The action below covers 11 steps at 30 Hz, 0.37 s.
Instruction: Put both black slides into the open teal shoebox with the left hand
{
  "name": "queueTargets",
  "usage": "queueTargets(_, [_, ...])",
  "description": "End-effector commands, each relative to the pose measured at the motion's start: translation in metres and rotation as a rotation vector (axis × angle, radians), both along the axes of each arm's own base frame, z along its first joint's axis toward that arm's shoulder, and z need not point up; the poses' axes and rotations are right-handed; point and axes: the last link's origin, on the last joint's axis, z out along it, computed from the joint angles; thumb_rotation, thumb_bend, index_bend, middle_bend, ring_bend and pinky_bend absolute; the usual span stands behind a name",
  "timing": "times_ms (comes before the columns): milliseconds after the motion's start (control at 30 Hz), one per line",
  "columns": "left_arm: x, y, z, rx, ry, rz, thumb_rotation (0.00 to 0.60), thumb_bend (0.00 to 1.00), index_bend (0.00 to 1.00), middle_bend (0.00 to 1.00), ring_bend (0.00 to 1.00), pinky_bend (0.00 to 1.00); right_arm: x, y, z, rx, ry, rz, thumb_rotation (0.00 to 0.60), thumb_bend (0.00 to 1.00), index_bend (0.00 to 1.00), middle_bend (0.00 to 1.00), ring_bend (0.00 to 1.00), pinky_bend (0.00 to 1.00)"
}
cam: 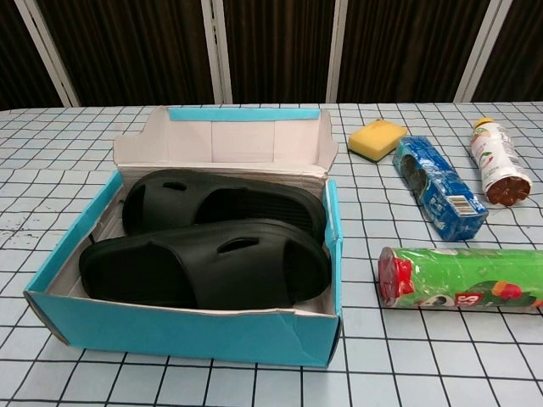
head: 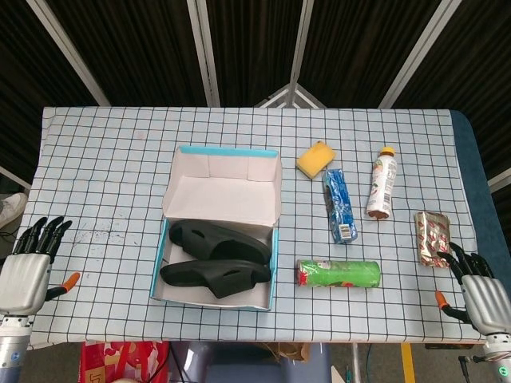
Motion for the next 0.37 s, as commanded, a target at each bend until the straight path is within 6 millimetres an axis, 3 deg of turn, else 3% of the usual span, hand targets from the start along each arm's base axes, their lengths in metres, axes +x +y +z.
queueTargets(33, [-0.0062,-0.0016,-0.0026,0.061,-0.063,-0.059,0.6,0.29,0.11,0.08,0.0,0.11,0.0004,0.0001,0.0002,-0.006,0.003,0.006,0.6,0.39,0.17,0.05,0.13,0.07])
queueTargets(367, [-0.0145,-0.0051,0.0,0.057,-0.091,-0.083,0.6,0.29,0.11,0.1,0.0,0.11,0.0043,0.0005,0.0017,-0.039,0.009,0.05,0.6,0.39,0.17,0.05,0.13,0.07])
